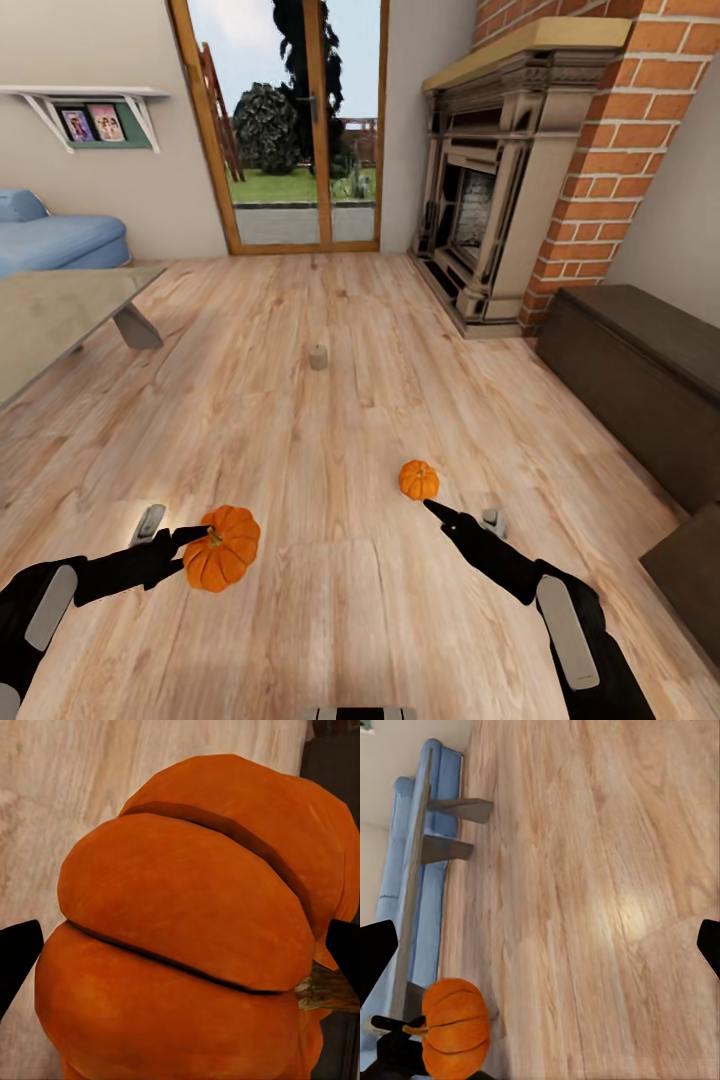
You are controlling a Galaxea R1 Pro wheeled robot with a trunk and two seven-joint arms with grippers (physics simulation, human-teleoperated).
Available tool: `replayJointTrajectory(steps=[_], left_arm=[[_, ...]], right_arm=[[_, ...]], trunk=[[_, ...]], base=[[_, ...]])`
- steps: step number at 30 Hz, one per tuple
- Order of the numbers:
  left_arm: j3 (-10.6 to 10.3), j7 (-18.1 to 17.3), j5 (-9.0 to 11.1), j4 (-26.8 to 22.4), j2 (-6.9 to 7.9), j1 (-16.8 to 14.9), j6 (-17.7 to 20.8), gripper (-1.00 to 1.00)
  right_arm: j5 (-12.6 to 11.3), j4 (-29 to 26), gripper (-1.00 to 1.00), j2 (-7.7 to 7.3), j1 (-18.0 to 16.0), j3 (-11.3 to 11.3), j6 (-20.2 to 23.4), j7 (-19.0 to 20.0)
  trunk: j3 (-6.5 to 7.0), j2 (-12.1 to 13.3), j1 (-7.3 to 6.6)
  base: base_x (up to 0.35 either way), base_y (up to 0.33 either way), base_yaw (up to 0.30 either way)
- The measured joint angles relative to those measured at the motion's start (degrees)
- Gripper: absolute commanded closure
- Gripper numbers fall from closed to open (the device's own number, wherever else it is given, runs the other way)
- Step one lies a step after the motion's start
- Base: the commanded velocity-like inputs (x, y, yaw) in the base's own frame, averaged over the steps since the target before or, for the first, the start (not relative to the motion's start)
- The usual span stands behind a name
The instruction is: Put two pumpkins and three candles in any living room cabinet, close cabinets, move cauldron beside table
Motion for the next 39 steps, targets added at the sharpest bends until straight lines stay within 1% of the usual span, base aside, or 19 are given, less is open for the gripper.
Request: replayJointTrajectory(steps=[11,12,14,18,28,39], left_arm=[[0.1,0.2,-0.3,0.0,0.02,0.0,-0.1,1.0],[0.5,0.2,-0.3,0.1,0.03,0.0,-0.2,1.0],[2.0,0.3,-0.4,0.1,-0.06,0.0,-0.1,1.0],[2.9,0.3,-0.5,0.1,-0.1,0.0,-0.1,1.0],[3.0,0.3,-0.6,0.1,-0.15,0.0,-0.2,1.0],[3.0,0.3,-0.5,0.1,-0.2,0.0,-0.2,1.0]], right_arm=[[0.0,1.6,-1.0,-0.01,-0.3,-0.2,-0.3,-0.3],[0.0,1.6,-1.0,-0.01,-0.3,-0.2,-0.3,-0.3],[0.1,1.5,-1.0,-0.01,-0.3,-0.3,-0.3,-1.0],[0.0,1.5,-1.0,0.01,-0.3,-0.2,-0.3,-2.4],[0.0,1.5,-1.0,0.08,-0.3,0.0,-0.4,-2.9],[0.0,1.5,-1.0,0.08,-0.3,0.1,-0.4,-2.9]], trunk=[[0.0,0.0,0.0],[0.0,0.0,0.0],[0.0,0.0,0.0],[0.0,0.0,0.0],[0.0,0.0,0.0],[0.0,0.0,0.0]], base=[[0.33,0.005,0.0],[0.332,0.085,0.0],[0.333,0.119,0.0],[0.333,0.138,0.0],[0.333,0.135,0.0],[0.333,0.016,0.0]])
